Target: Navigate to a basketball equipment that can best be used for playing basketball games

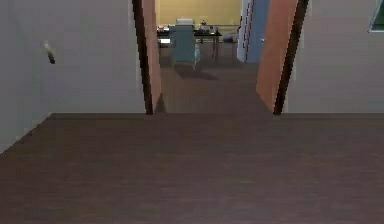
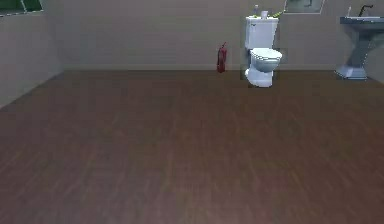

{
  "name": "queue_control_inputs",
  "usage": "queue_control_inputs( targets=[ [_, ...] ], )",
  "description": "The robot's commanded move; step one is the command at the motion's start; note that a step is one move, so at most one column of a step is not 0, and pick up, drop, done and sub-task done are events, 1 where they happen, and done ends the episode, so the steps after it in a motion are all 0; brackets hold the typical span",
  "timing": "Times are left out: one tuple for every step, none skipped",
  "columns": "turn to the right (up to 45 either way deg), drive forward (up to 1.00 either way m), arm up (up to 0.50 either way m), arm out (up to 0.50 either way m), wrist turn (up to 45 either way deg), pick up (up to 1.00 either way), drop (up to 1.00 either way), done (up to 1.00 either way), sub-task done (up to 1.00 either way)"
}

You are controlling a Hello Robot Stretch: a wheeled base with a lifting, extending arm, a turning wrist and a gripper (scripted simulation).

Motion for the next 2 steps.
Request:
queue_control_inputs(
  targets=[
    [0.0, 1.00, 0.00, 0.00, 0.0, 0.00, 0.00, 0.00, 0.00],
    [0.0, 1.00, 0.00, 0.00, 0.0, 0.00, 0.00, 0.00, 0.00]
  ],
)
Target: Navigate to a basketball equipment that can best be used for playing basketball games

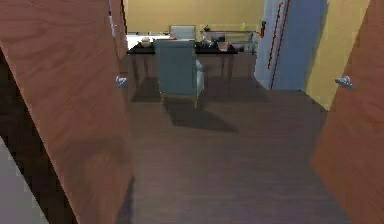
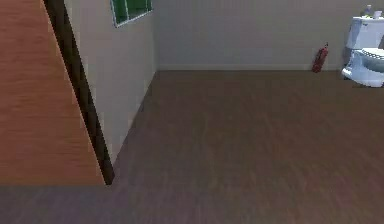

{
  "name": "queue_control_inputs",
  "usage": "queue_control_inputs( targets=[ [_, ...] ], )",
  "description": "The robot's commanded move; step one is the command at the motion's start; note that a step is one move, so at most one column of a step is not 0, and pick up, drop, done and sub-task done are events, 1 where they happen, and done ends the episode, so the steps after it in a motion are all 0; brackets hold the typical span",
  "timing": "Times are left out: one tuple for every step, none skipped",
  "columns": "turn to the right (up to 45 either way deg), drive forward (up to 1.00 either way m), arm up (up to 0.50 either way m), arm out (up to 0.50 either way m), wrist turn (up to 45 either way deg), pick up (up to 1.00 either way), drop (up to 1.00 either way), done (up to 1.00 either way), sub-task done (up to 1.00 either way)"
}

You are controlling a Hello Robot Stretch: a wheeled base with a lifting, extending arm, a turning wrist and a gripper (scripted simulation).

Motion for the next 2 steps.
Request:
queue_control_inputs(
  targets=[
    [0.0, 1.00, 0.00, 0.00, 0.0, 0.00, 0.00, 0.00, 0.00],
    [-3.0, 0.00, 0.00, 0.00, 0.0, 0.00, 0.00, 0.00, 0.00]
  ],
)
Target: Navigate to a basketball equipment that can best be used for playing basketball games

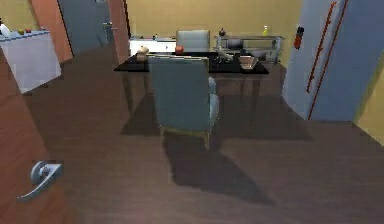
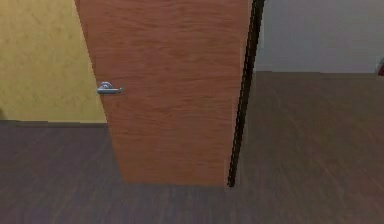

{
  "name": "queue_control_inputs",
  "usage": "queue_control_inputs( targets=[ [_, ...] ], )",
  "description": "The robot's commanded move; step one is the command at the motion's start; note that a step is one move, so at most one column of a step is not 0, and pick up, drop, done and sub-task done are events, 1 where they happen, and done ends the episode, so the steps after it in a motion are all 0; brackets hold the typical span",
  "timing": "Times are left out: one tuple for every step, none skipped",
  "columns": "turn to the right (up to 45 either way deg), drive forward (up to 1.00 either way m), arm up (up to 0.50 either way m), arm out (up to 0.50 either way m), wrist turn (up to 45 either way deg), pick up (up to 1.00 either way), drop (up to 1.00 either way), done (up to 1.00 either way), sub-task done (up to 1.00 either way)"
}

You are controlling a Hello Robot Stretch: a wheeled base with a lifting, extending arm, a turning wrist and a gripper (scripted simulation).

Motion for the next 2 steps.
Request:
queue_control_inputs(
  targets=[
    [0.0, 0.85, 0.00, 0.00, 0.0, 0.00, 0.00, 0.00, 0.00],
    [-30.0, 0.00, 0.00, 0.00, 0.0, 0.00, 0.00, 0.00, 0.00]
  ],
)
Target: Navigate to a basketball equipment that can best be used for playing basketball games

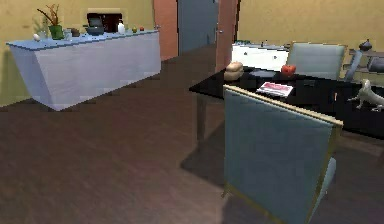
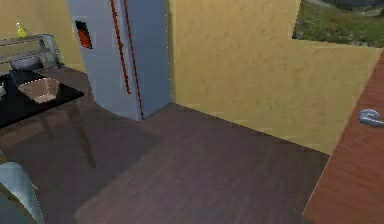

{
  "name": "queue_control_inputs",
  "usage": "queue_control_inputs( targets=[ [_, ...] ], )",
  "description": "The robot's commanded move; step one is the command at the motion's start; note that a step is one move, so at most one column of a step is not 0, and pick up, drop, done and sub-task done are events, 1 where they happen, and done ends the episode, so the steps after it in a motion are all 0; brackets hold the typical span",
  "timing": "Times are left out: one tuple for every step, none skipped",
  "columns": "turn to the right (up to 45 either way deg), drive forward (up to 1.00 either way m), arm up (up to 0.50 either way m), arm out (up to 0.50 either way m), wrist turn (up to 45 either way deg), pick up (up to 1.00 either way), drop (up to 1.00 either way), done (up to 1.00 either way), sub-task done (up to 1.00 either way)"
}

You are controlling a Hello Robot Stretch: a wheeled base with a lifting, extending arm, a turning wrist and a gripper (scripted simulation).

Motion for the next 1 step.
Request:
queue_control_inputs(
  targets=[
    [0.0, 0.40, 0.00, 0.00, 0.0, 0.00, 0.00, 0.00, 0.00]
  ],
)
